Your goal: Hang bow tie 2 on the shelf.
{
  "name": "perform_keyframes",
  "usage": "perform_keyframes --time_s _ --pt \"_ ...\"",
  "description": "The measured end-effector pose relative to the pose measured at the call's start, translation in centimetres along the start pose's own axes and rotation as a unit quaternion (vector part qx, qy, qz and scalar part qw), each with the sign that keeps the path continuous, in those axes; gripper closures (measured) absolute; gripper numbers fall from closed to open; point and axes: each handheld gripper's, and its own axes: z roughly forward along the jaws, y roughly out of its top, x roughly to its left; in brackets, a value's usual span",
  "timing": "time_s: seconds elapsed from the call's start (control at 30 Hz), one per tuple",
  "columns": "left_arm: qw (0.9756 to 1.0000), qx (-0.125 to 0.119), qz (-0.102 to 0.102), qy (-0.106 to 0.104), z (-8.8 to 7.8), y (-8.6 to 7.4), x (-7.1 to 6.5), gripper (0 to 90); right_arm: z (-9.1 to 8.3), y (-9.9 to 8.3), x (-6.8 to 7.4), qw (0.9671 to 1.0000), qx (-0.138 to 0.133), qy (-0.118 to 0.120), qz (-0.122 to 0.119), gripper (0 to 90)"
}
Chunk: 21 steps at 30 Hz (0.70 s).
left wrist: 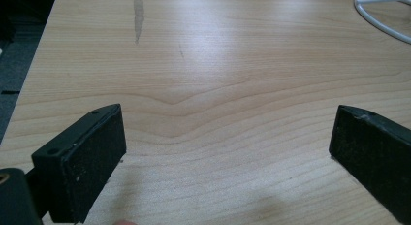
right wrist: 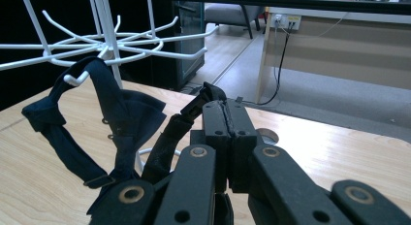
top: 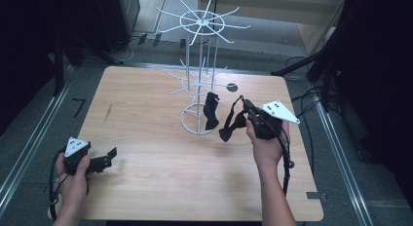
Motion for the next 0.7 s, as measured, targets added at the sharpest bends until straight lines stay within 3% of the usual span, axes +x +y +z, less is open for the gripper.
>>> perform_keyframes --time_s 0.7 --pt "1.0 0.0 -0.001 0.0 0.0 0.0 0.1 0.1 1.4 2.2 0.4 0.9999 -0.008 0.006 -0.012 90.0"
